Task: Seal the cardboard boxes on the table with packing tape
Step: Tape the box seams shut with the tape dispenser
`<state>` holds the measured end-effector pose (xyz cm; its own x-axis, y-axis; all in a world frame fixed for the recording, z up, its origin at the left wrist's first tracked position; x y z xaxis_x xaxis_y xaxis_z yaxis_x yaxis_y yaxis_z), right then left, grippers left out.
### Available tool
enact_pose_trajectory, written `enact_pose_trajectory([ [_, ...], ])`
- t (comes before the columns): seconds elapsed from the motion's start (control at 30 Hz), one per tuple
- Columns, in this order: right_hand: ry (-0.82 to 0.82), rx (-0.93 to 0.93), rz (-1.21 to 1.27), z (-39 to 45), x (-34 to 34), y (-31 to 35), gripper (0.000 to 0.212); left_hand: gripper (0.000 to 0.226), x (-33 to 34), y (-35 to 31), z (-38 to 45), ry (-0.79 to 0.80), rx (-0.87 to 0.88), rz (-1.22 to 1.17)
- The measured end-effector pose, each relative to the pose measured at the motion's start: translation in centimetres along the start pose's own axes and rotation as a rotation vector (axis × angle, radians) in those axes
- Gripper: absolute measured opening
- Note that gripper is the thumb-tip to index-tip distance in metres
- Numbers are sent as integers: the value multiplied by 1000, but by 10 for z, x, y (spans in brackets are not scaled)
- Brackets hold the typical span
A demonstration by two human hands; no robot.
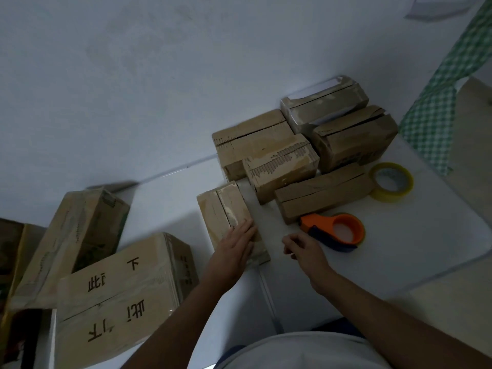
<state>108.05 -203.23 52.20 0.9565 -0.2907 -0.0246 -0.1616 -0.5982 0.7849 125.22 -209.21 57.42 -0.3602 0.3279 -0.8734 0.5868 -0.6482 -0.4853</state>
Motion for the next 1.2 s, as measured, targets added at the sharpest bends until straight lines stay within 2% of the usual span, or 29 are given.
enact_pose_trajectory([
  [0.13,-39,-96,5,-3,-1,4,19,56,5,3,-3,27,37,51],
  [0.3,-62,-113,28,-1,-1,4,16,70,12,0,-4,46,94,199],
  [0.57,-67,-76,39,3,-4,-1,15,66,14,-10,2,-29,196,419],
  [0.7,-74,-57,61,3,-4,1,13,69,12,-11,3,-9,191,446],
  [0.8,-80,-69,41,3,-5,3,13,86,14,-8,4,78,135,402],
  [0.87,-88,-92,13,4,-7,4,14,90,16,-4,5,134,87,331],
  [0.93,-97,-120,-21,6,-6,7,14,86,16,2,5,169,66,252],
  [1.03,-100,-157,-66,12,-1,9,14,78,12,3,0,172,139,228],
  [1.2,-103,-202,-135,24,20,9,14,78,8,-5,-2,114,210,391],
])
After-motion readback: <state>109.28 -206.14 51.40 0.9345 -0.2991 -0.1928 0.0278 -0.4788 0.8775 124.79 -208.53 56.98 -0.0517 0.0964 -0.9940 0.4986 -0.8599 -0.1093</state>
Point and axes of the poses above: each hand's wrist, its own z-axis towards the middle knuckle, its own x-axis out of the palm, y = z × x, the point moved 9 cm from there along z, towards the middle knuckle, and after that the axes turned 9 degrees about x, right-handed, at the moved point
